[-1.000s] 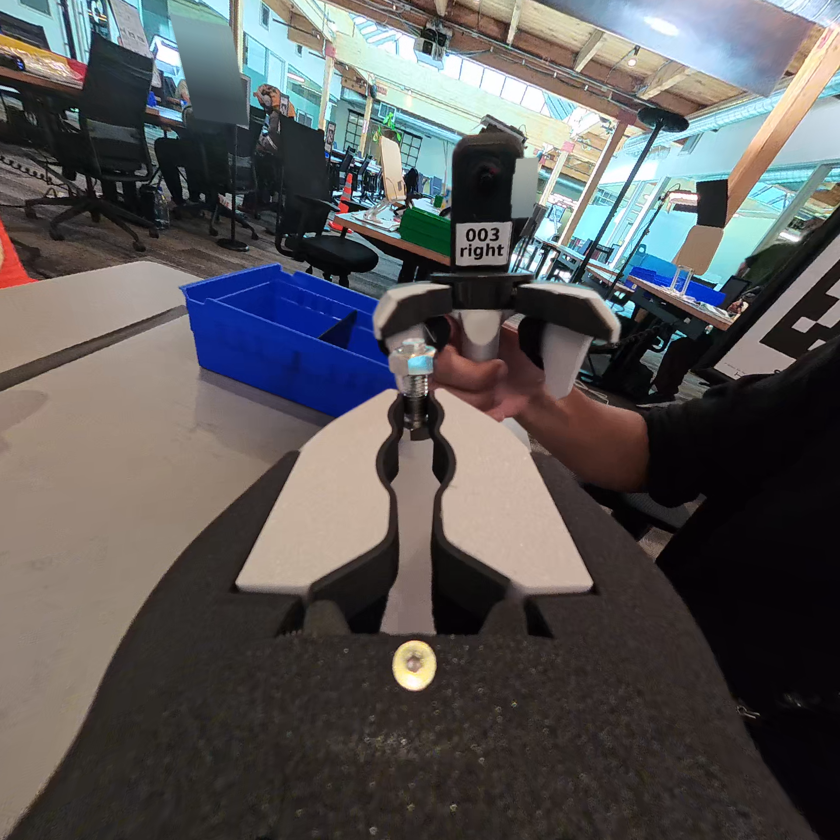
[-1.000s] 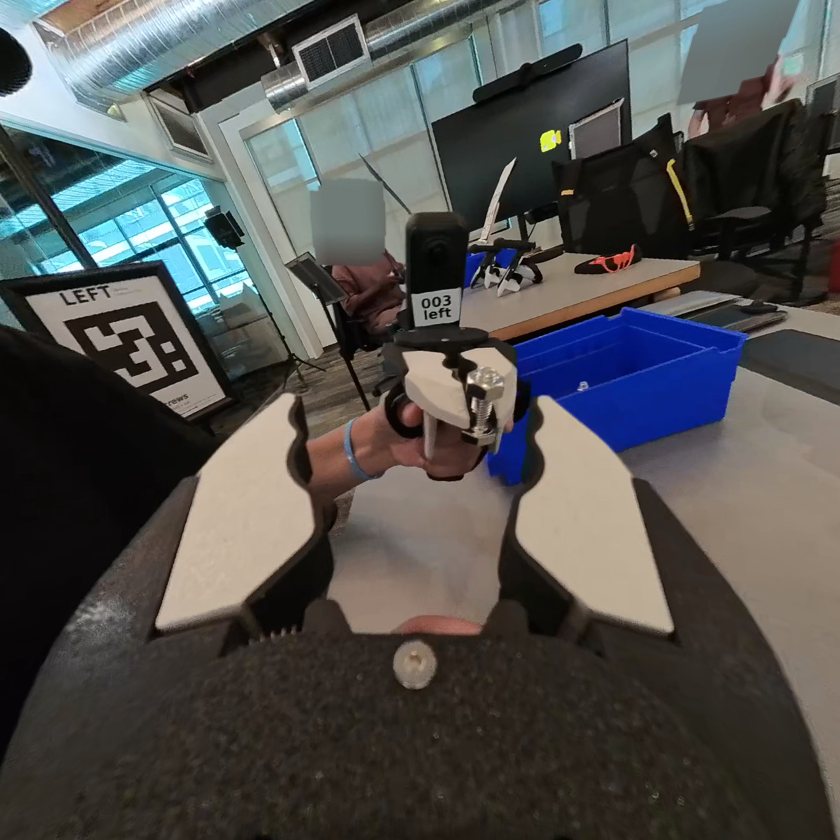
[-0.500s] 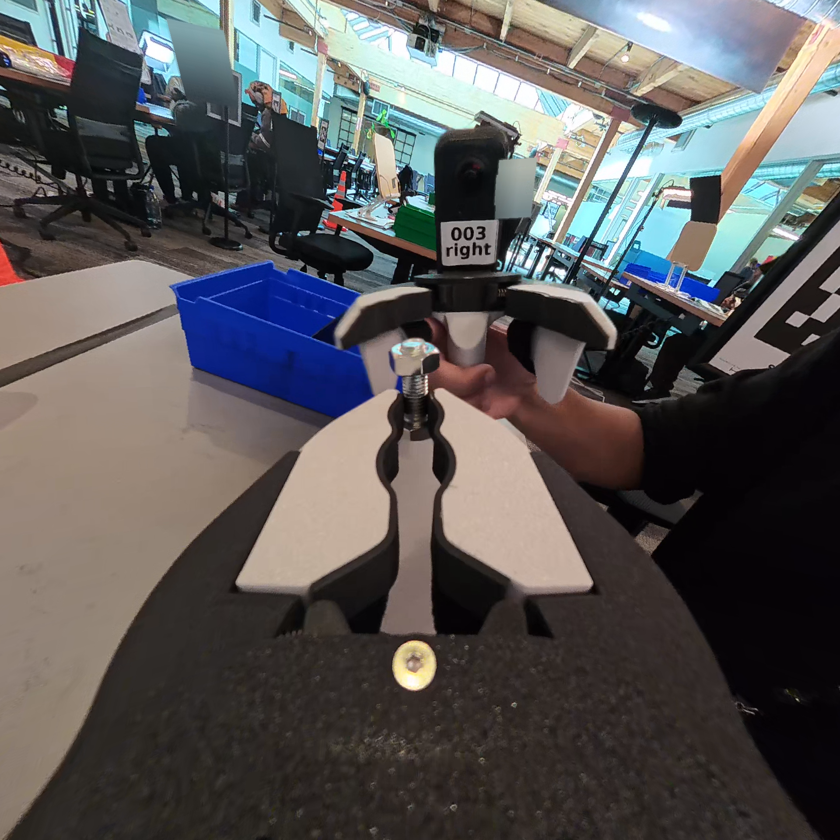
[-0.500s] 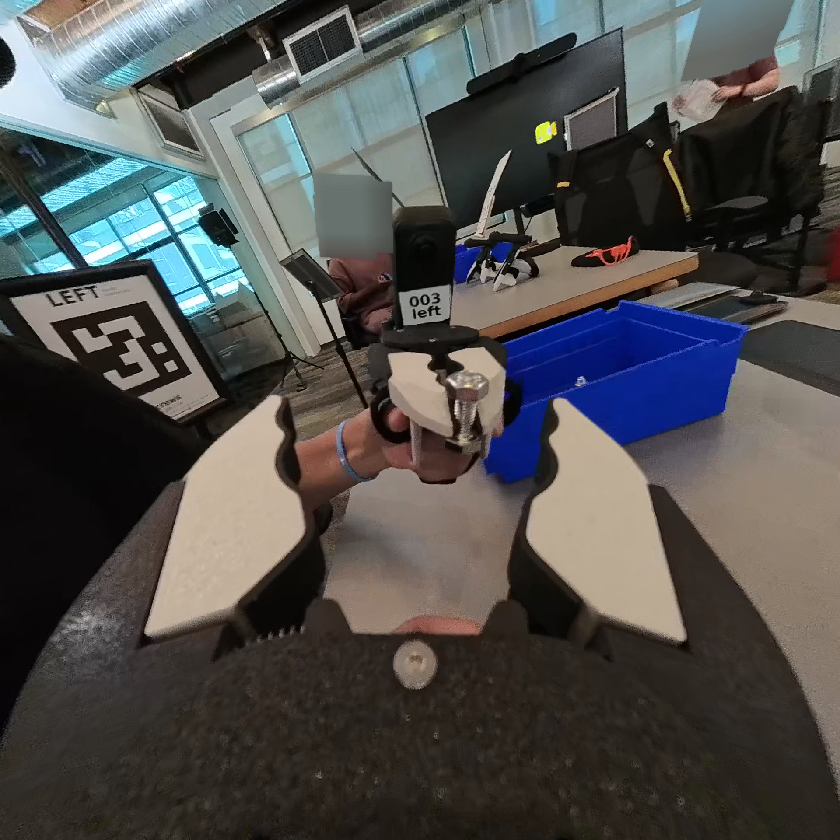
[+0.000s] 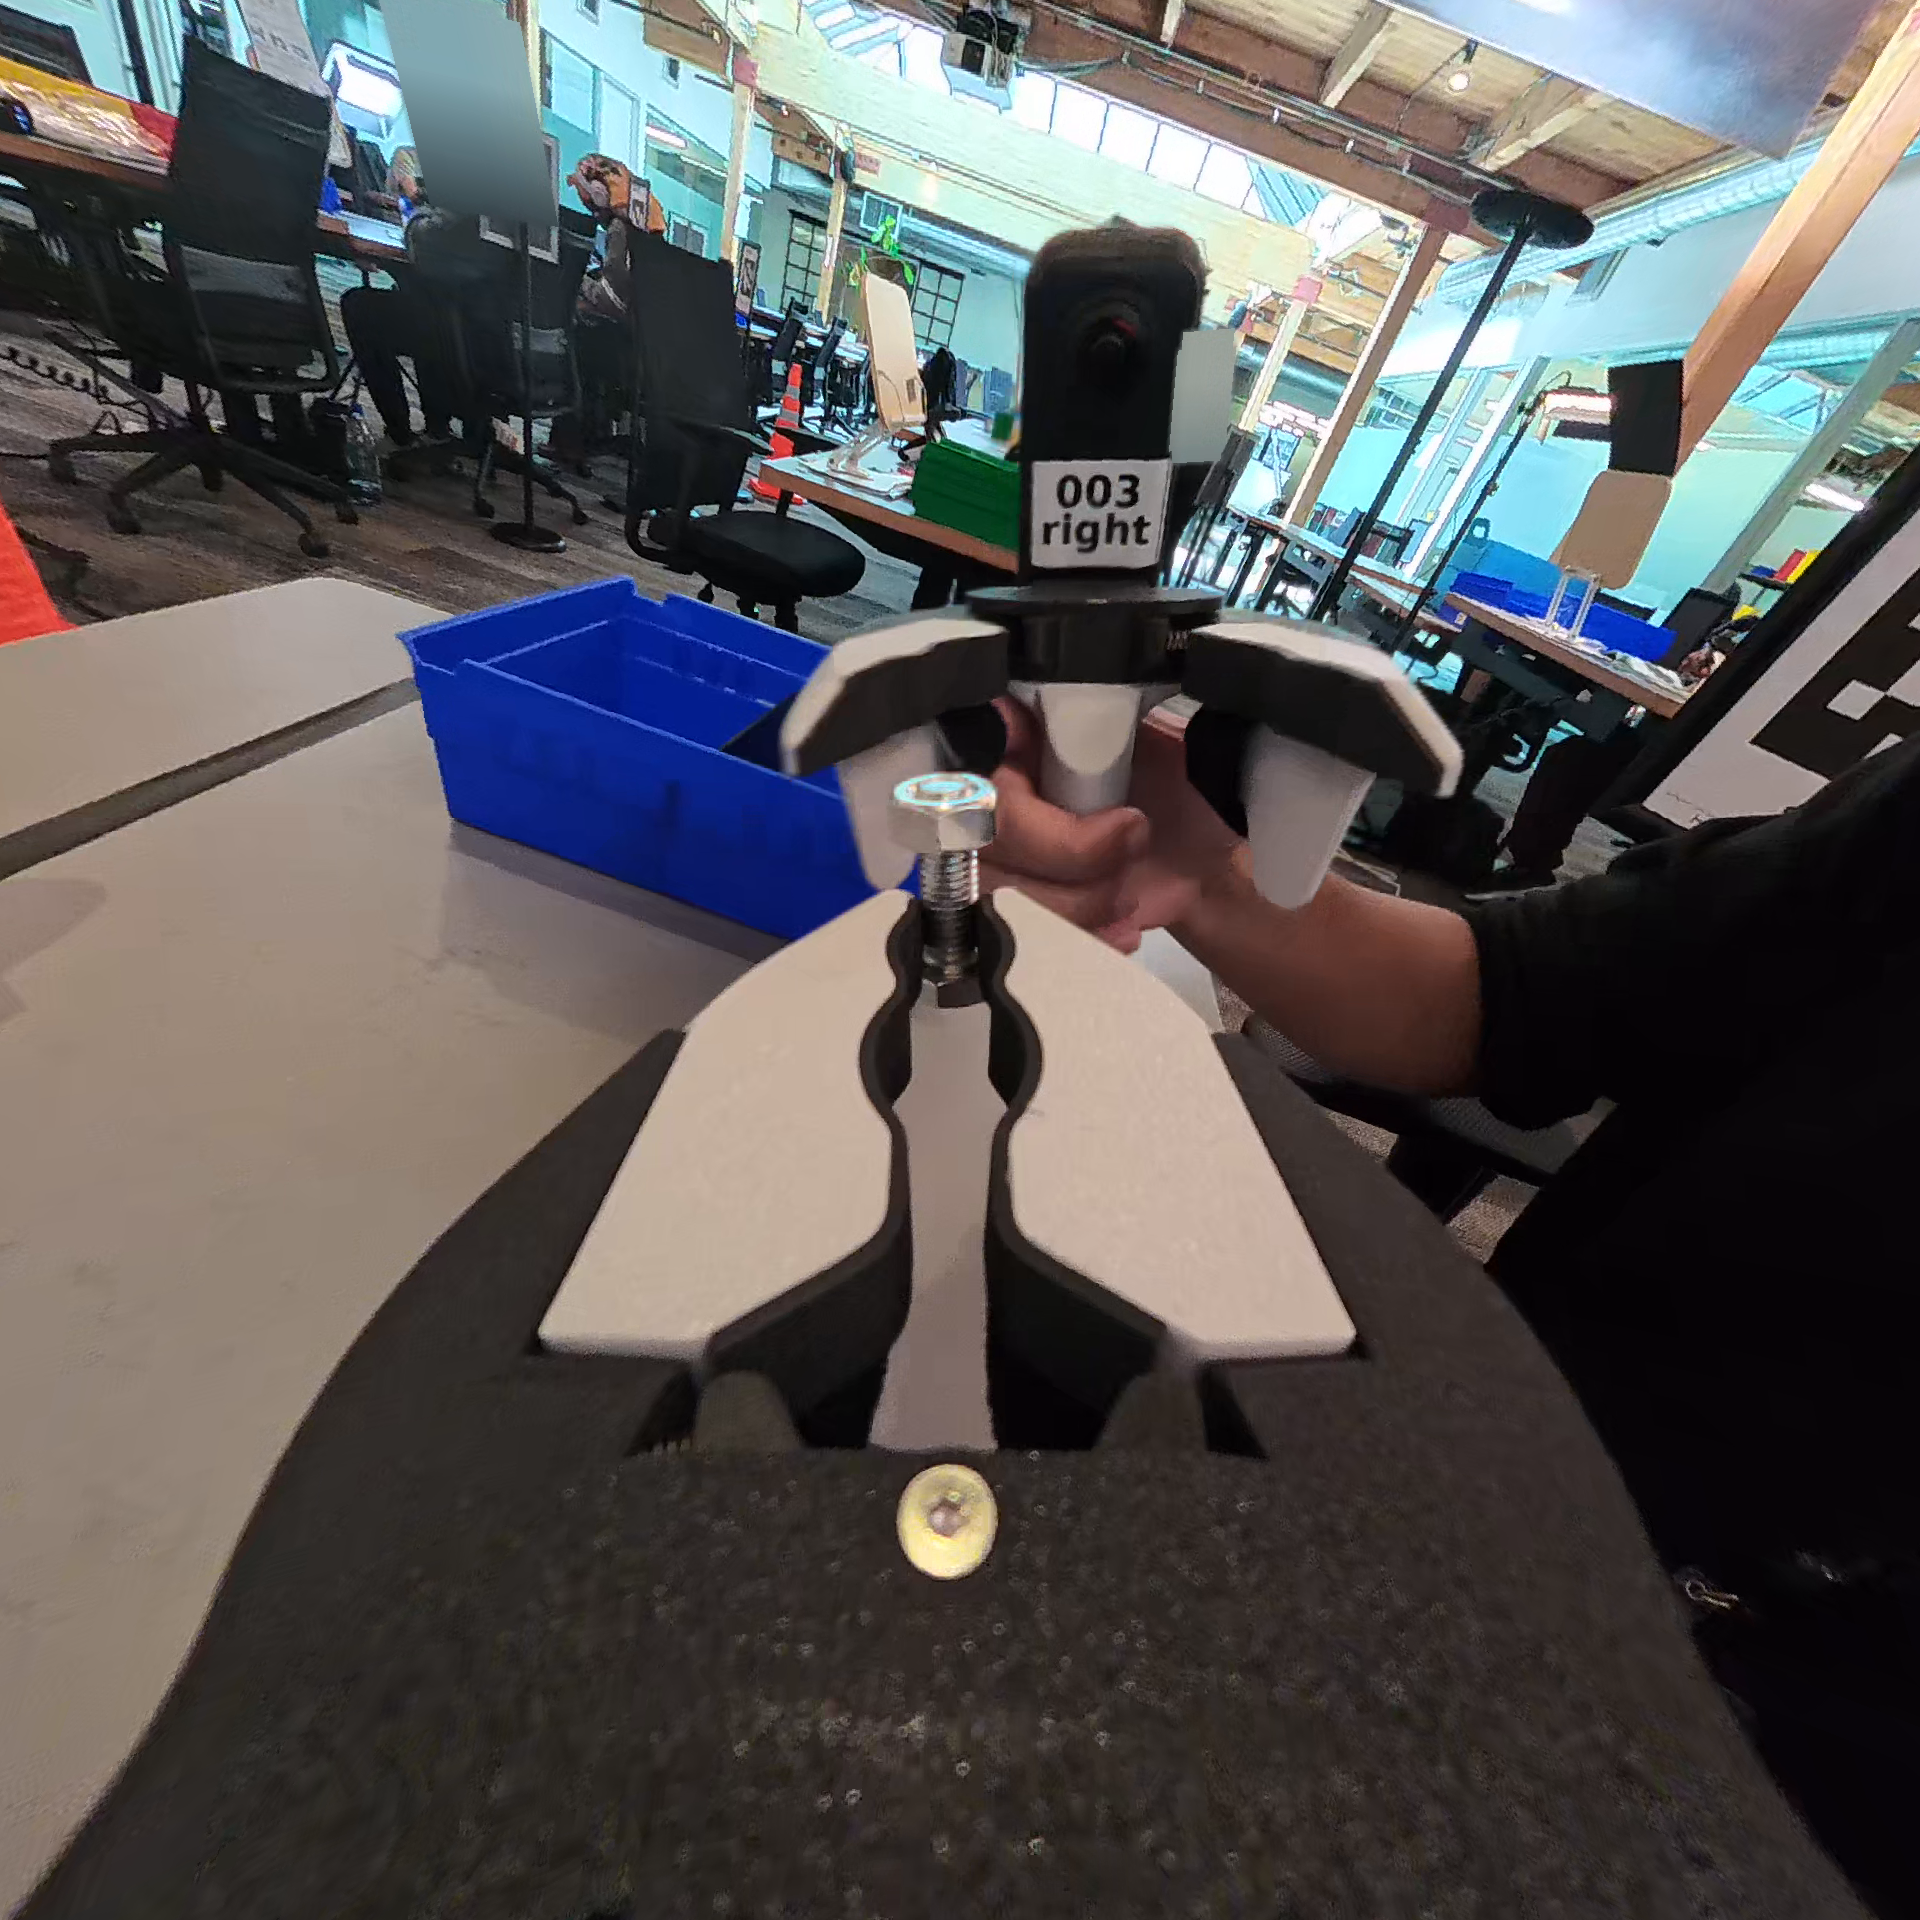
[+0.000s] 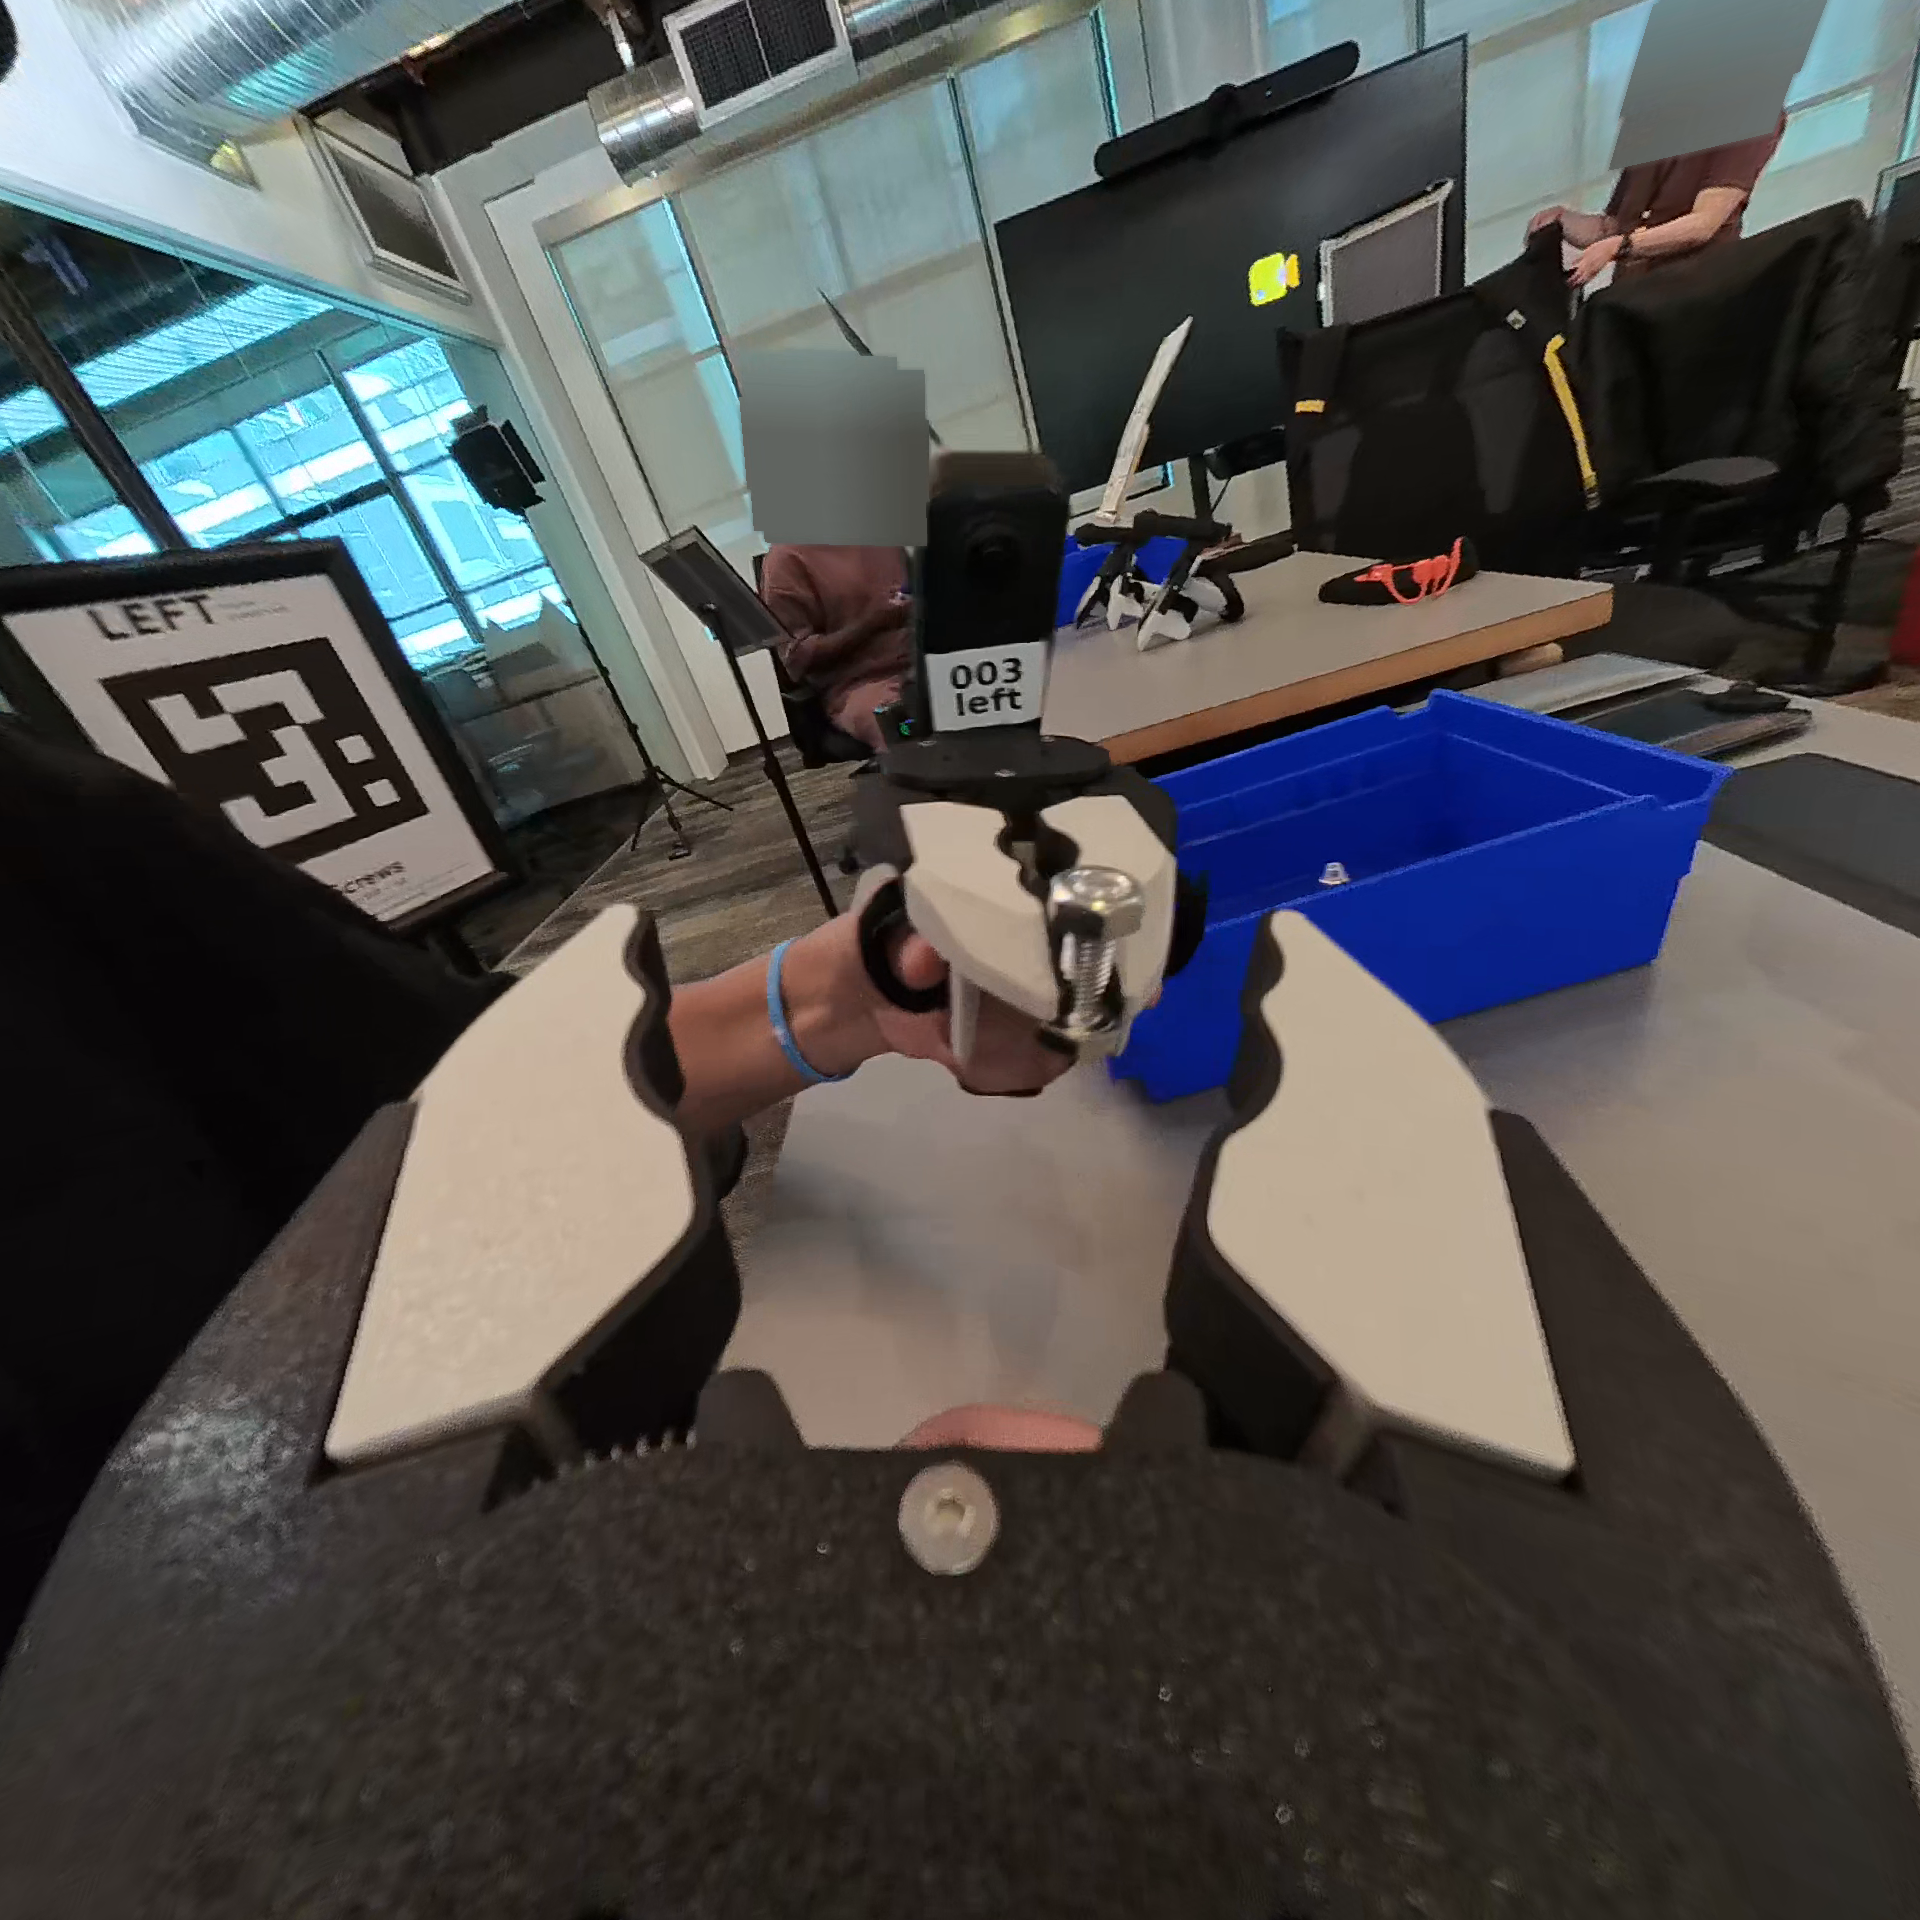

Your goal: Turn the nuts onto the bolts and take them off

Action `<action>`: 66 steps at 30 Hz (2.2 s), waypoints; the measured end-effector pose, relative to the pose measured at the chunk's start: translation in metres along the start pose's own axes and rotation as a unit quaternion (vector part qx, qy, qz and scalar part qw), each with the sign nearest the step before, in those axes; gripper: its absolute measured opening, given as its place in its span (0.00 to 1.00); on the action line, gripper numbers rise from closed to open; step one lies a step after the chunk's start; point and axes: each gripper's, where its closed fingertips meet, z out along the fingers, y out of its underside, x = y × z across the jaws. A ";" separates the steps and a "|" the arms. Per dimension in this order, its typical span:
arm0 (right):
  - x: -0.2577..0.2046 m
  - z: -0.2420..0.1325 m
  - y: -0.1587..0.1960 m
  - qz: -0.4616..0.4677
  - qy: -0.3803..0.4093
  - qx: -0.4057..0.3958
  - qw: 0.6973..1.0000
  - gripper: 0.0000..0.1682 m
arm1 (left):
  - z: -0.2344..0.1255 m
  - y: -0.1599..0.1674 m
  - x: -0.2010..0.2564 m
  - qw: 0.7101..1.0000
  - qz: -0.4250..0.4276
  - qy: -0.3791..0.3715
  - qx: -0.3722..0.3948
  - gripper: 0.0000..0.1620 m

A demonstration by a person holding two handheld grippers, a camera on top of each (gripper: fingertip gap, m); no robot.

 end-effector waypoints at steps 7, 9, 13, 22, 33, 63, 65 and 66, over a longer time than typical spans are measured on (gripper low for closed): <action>-0.011 0.033 0.013 0.014 -0.034 -0.011 0.999 0.67 | 0.006 0.006 0.000 1.000 -0.006 0.006 -0.007 0.05; -0.006 0.038 0.009 0.016 -0.030 0.000 0.999 0.68 | 0.008 0.007 0.001 1.000 -0.003 0.006 -0.011 0.05; 0.006 0.015 0.003 0.014 -0.003 0.005 1.000 0.65 | 0.002 0.003 -0.001 1.000 0.000 0.000 -0.005 0.05; -0.010 0.032 0.013 0.019 -0.034 -0.012 0.999 0.68 | 0.004 0.007 -0.003 1.000 -0.007 0.006 -0.008 0.05; -0.003 0.002 0.007 -0.005 0.005 -0.021 1.000 0.62 | -0.001 0.006 -0.006 1.000 -0.007 0.000 -0.005 0.05; 0.000 -0.003 0.001 -0.008 -0.001 -0.025 1.000 0.57 | -0.005 0.008 -0.005 1.000 0.009 0.001 -0.020 0.05; -0.006 0.001 0.005 -0.007 -0.013 -0.034 0.999 0.57 | -0.005 0.009 -0.006 1.000 0.007 0.001 -0.019 0.05; -0.008 0.007 0.009 -0.007 -0.017 -0.041 0.999 0.59 | -0.004 0.009 -0.006 1.000 0.005 0.004 -0.019 0.05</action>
